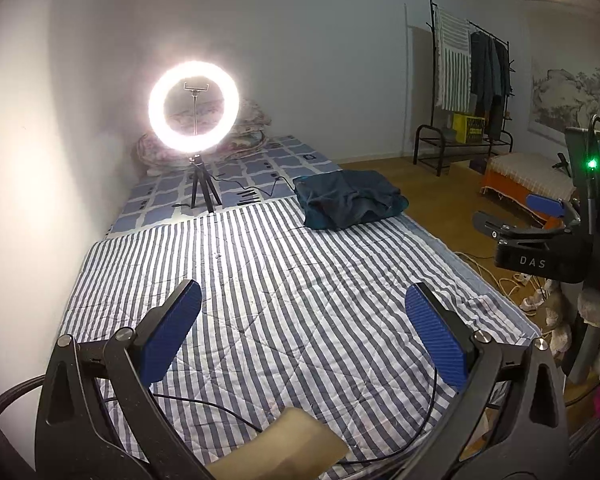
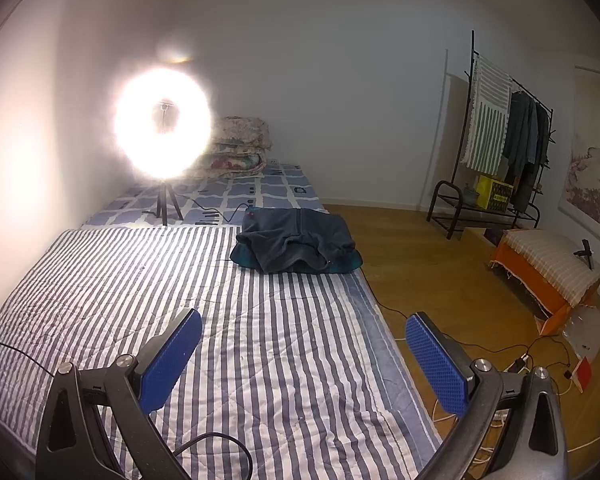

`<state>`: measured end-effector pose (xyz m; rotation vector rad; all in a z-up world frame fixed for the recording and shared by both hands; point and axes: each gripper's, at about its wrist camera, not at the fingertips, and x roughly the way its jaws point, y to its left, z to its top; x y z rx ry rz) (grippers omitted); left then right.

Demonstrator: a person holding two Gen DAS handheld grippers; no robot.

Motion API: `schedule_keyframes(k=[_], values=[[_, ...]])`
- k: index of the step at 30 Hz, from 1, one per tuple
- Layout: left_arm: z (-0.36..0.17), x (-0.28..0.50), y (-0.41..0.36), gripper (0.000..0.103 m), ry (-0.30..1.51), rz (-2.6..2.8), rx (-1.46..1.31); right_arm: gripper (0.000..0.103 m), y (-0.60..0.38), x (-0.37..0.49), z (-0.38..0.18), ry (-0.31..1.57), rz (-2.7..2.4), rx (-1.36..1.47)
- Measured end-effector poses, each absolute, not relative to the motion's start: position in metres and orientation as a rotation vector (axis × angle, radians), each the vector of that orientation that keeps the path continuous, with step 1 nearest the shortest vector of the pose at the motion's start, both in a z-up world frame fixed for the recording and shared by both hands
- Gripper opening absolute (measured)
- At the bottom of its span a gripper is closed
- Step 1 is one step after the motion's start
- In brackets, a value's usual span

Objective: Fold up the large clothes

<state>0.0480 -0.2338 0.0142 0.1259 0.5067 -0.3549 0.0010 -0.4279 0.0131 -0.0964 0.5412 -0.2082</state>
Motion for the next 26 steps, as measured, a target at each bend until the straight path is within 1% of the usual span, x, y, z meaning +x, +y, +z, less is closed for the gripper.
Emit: schedule_keyframes(k=[26], values=[[0.0134,0.0453,-0.2352,0.103,0.501,-0.353,0.132,0.103,-0.426,0.0002,0.0114,0.545,-0.203,-0.097]])
